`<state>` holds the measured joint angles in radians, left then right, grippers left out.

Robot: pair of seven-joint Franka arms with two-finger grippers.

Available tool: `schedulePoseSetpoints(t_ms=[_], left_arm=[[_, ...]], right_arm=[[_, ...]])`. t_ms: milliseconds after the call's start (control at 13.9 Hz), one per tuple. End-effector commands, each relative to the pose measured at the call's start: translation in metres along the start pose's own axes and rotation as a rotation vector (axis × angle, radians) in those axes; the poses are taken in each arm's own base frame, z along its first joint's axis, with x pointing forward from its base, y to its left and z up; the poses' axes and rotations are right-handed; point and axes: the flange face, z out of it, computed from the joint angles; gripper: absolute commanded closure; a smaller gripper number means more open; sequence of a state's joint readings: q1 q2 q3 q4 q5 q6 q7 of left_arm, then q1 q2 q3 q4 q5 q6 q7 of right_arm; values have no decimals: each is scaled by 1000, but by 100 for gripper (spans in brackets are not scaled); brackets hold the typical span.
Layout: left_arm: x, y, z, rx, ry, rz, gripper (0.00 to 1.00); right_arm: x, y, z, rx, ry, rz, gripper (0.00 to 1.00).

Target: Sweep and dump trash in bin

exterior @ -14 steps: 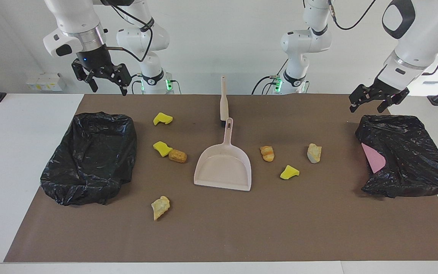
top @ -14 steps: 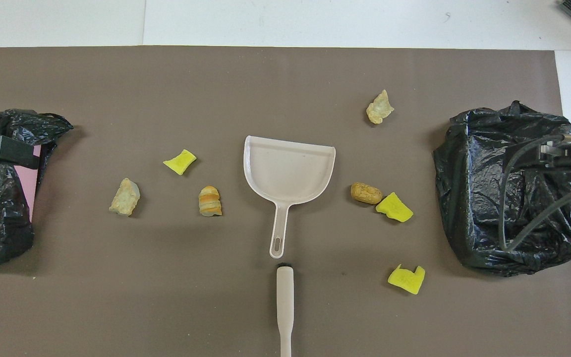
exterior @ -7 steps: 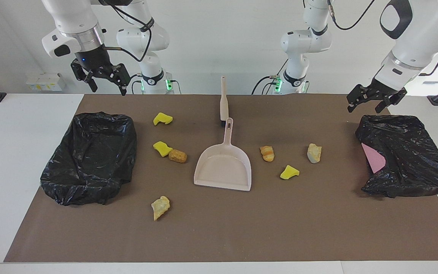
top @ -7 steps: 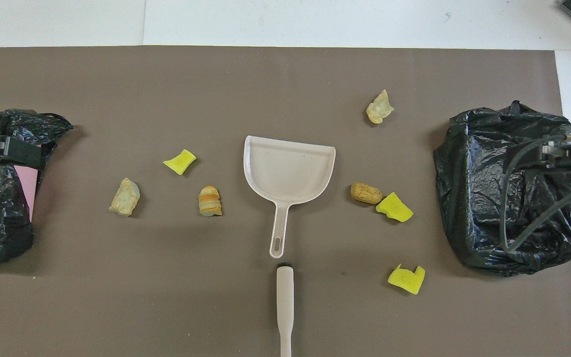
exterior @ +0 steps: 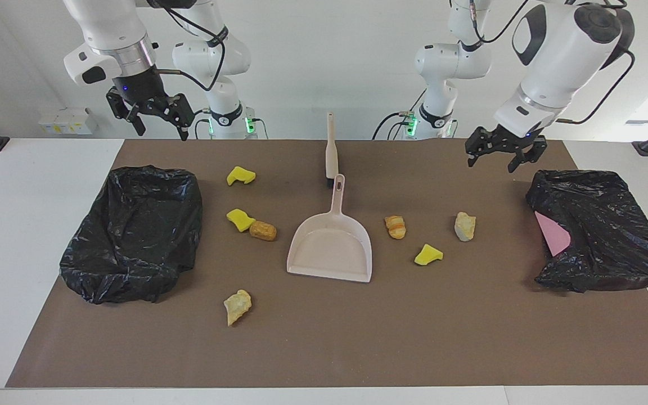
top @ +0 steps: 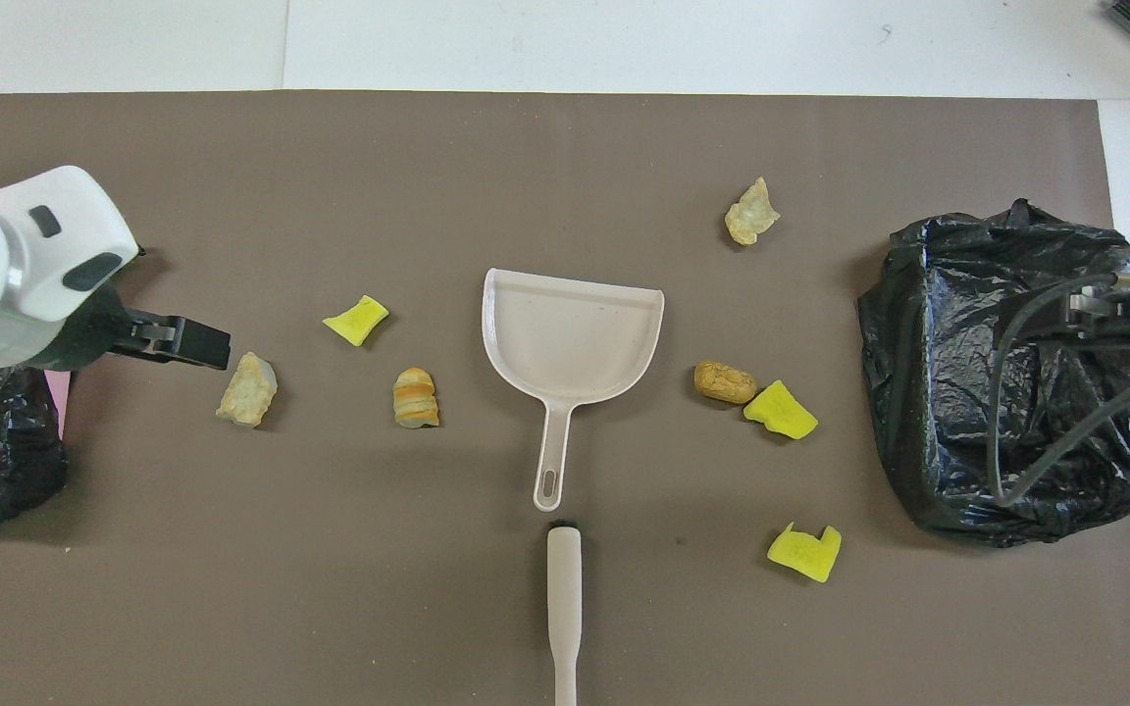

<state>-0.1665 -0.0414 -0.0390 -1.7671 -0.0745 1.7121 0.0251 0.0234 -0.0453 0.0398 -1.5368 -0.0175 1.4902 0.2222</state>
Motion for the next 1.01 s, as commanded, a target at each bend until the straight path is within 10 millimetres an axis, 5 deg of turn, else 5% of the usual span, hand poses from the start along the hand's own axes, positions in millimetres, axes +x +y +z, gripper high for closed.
schedulePoseSetpoints(t_ms=[0, 144, 505, 721, 938], left_arm=[[-23, 37, 34, -11, 21, 39, 0], [-32, 69, 57, -10, 8, 75, 0], [-80, 177, 124, -3, -18, -6, 0], [-128, 240, 173, 10, -34, 10, 0], [-182, 282, 194, 18, -36, -17, 0]], right_arm=[[-9, -6, 0, 5, 11, -32, 0], [-1, -15, 6, 16, 44, -8, 0], [12, -118, 56, 39, 55, 16, 0], [11, -189, 99, 50, 54, 9, 0], [-4, -260, 143, 62, 40, -1, 0]])
